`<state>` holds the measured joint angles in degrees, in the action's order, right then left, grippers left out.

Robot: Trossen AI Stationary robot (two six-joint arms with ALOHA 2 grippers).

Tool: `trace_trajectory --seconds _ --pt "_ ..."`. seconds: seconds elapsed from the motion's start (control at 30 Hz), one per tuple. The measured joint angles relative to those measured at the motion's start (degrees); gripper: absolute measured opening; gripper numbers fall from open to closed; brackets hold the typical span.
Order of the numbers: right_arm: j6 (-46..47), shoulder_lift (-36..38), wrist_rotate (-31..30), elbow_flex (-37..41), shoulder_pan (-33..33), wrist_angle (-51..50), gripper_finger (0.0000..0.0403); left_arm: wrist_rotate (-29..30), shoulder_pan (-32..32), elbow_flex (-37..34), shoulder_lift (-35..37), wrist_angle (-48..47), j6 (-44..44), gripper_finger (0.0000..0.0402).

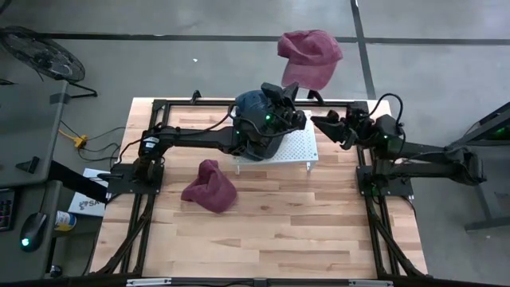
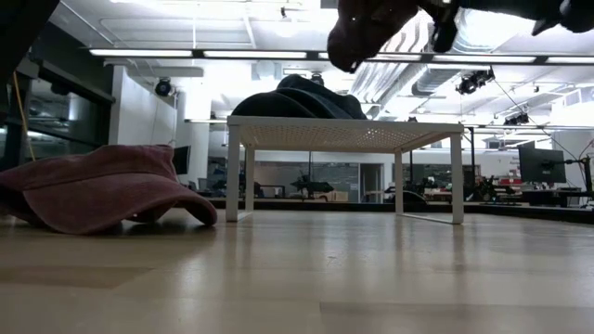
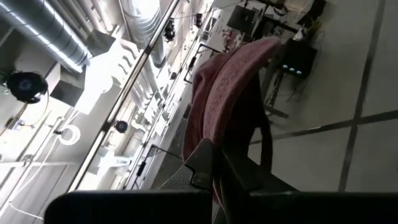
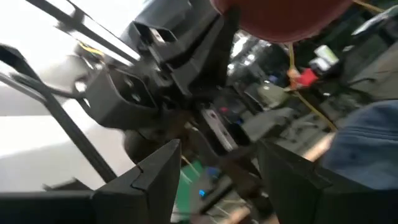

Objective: Pick & Place hat
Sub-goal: Put the right red cap on the shelf

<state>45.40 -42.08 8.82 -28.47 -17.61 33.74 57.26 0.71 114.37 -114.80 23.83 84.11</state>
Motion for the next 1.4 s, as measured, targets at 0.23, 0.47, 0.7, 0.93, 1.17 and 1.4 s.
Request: trace_trajectory --seconds 0.23,0.47,0.7,0.93,1.17,1.4 --pt "-5.5 10.3 0.8 0.0 -6.7 -15.3 0.0204 0.1 0.2 0.0 0.0 -1.9 -0.6 0.0004" --pt "-9.8 20.5 0.8 0.0 -14.9 -28.5 0.0204 1.7 0.1 0.0 0.0 -9.4 -3.2 0.0003" --pt "-12.4 25.1 1.2 0.0 -20.1 -33.7 0.0204 3.6 2.6 0.0 0.0 -21.9 -11.3 0.0003" --pt "-14.8 25.2 1.0 -0.1 -23.6 -34.0 0.0204 8.0 7.4 0.0 -1.0 -29.7 -15.0 0.0003" --pt "-22.3 25.0 -0.6 -6.7 -27.5 -43.6 0.0204 12.1 9.7 0.0 -3.4 -34.0 -16.5 0.0003" --pt "-25.1 23.3 0.7 -15.8 -28.1 -53.7 0.0204 15.4 9.4 0.1 -6.4 -39.0 -18.5 0.0003"
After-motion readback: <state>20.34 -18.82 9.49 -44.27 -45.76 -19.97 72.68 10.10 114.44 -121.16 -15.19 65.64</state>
